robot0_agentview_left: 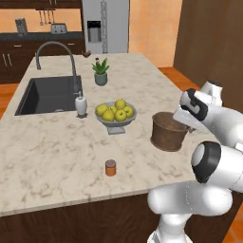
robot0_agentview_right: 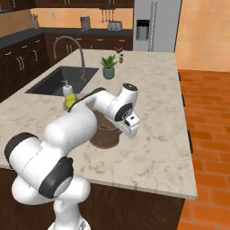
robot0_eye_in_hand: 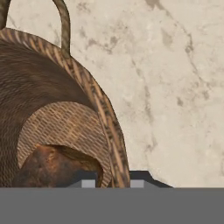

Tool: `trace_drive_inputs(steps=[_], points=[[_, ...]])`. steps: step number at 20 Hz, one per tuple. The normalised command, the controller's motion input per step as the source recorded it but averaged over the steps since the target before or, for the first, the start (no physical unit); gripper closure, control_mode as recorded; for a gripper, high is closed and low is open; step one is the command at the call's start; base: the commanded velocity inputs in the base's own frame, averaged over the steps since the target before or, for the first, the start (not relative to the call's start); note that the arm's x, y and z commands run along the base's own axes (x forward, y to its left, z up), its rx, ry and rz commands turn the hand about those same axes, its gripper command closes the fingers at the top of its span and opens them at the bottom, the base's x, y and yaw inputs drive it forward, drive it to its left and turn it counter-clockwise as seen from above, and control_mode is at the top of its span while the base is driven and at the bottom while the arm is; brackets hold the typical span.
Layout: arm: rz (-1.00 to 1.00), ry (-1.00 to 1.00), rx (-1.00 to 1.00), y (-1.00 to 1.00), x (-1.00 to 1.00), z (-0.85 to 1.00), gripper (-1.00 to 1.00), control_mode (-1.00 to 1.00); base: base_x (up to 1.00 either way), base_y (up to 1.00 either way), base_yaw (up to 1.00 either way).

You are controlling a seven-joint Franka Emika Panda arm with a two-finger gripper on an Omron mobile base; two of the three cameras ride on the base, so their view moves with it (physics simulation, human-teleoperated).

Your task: Open the cabinet, pick up the bread from the cabinet and place it in the basket. Then move the basket to the dining counter.

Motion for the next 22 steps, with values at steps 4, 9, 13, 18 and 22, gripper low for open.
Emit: trace_drive_inputs(steps=[4,9,13,18,22], points=[[0.05,-0.07,0.01,0.00,0.69,-0.61,1.00,-1.00,0.00,0.00,0.00],[0.05,-0.10,0.00,0.00,0.33,-0.66,1.00,-1.00,0.00,0.00,0.00],[0.01,-0.01,0.00,0.00,0.13,-0.67,1.00,-1.00,0.00,0.00,0.00],[0.00,0.00,0.00,0.08,0.08,-0.43,1.00,-1.00,0.00,0.00,0.00],[0.00,-0.09,0.00,0.24,-0.07,0.03,-1.00,-1.00,0.00,0.00,0.00]])
